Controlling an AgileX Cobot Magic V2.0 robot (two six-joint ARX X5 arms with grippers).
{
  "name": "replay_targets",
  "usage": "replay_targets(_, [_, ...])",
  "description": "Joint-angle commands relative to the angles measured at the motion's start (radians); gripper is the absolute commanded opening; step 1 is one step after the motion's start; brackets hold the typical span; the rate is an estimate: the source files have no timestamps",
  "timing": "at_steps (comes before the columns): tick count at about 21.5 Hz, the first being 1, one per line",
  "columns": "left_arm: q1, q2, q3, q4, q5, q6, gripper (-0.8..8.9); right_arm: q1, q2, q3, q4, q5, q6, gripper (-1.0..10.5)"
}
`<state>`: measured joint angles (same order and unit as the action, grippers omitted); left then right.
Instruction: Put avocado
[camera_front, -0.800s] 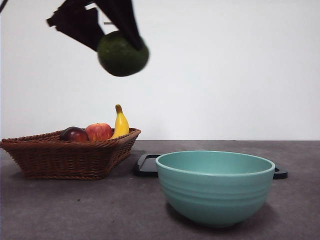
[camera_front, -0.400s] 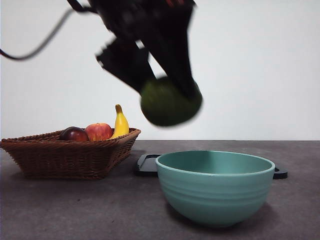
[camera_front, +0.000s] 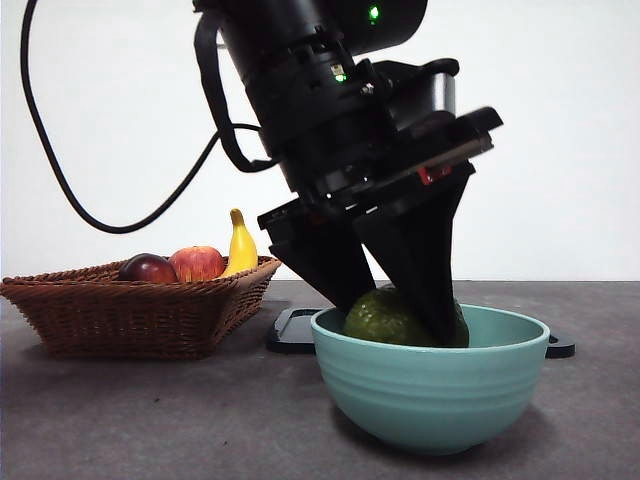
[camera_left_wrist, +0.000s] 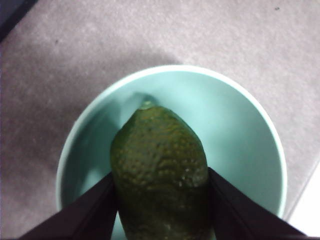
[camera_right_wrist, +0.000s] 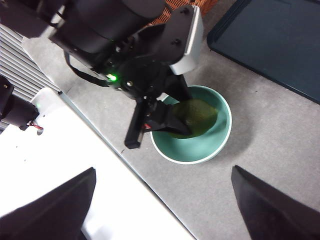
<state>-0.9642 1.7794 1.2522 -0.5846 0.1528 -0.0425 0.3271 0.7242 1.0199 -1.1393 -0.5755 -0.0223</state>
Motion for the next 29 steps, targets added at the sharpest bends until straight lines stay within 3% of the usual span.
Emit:
replay_targets(1, [-0.013, 0.036, 0.018, 0.025, -0.003, 0.009, 1.77, 0.005, 0.007, 0.019, 0.01, 0.0, -0.004, 4.3])
replay_targets(6, [-0.013, 0.054, 0.018, 0.035, -0.003, 0.009, 1.91, 0.005, 0.006, 0.019, 0.01, 0.0, -0.004, 4.3])
replay_targets(9, [-0.013, 0.054, 0.018, 0.034, -0.003, 0.008, 2.9, 0.005, 0.006, 0.019, 0.01, 0.0, -0.004, 4.3])
replay_targets(15, [-0.014, 0.054, 0.018, 0.027, -0.003, 0.003, 2.92, 0.005, 0.006, 0.019, 0.01, 0.0, -0.004, 4.3])
replay_targets(18, [-0.016, 0.054, 0.019, 0.024, -0.003, -0.004, 3.83, 0.005, 0.006, 0.019, 0.01, 0.0, -0.004, 4.3])
replay_targets(29, [-0.018, 0.016, 0.174, -0.109, -0.003, -0.015, 3.73, 0.005, 0.006, 0.019, 0.01, 0.0, -0.005, 4.3])
